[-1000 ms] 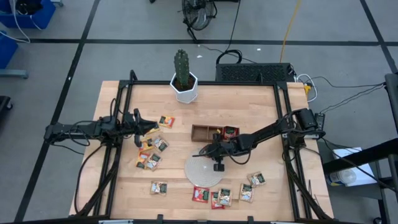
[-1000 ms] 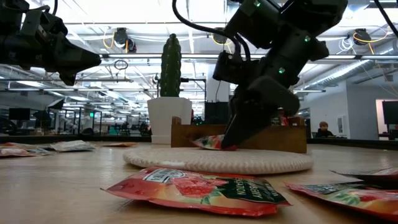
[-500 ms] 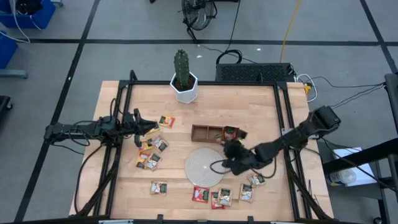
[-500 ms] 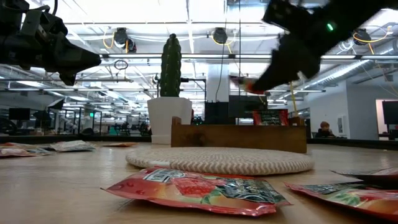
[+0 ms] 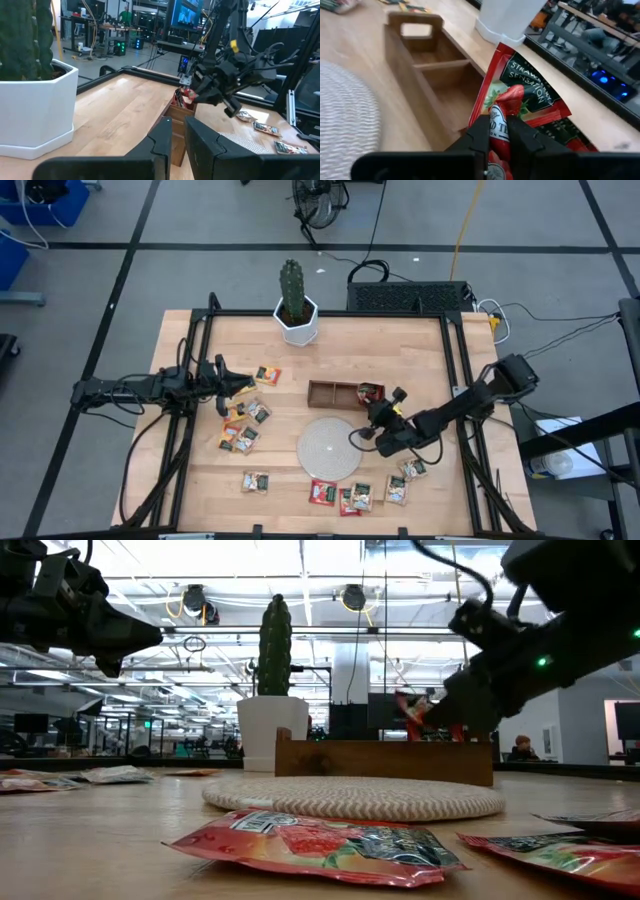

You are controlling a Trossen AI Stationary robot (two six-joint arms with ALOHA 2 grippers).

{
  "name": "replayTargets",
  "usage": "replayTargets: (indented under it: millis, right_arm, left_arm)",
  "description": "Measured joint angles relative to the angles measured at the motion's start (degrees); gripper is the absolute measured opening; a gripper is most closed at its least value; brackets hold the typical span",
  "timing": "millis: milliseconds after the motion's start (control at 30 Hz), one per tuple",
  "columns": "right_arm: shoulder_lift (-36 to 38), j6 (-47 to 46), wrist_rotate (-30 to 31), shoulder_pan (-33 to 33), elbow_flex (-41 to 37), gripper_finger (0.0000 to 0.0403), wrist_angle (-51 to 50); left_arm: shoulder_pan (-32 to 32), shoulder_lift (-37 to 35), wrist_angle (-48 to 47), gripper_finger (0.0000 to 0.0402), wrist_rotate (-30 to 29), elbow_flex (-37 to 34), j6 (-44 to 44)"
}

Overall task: Pick & Place Tea
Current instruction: Put the red tea bag into the right section of the wooden organizer

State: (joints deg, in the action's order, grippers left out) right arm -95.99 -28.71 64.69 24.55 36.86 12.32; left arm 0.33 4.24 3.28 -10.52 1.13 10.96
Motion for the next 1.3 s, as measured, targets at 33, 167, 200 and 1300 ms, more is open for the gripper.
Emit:
replayTargets:
  millis: [33,167,200,1300]
  right_arm:
    - [-0.27,0.52,0.02,-0.39,0.00,0.0035,-0.01]
    - [-0.81,1.95,-0.29,-1.29,0.00,0.0034,-0.55]
    - [-0.80,2.66,-0.31,-1.30,0.00,0.0034,-0.47]
    - [-0.69,4.43,-6.04,-3.12,0.13,0.0103,-3.48]
  left_arm:
    - [-0.01,0.01,-0.10,0.0051,0.00,0.00,0.00]
    - [0.01,-0.01,-0.12,0.0051,0.00,0.00,0.00]
    - [0.01,-0.01,-0.10,0.0051,0.00,0.00,-0.02]
    - [-0.01,0.00,-0.08,0.0051,0.00,0.00,0.00]
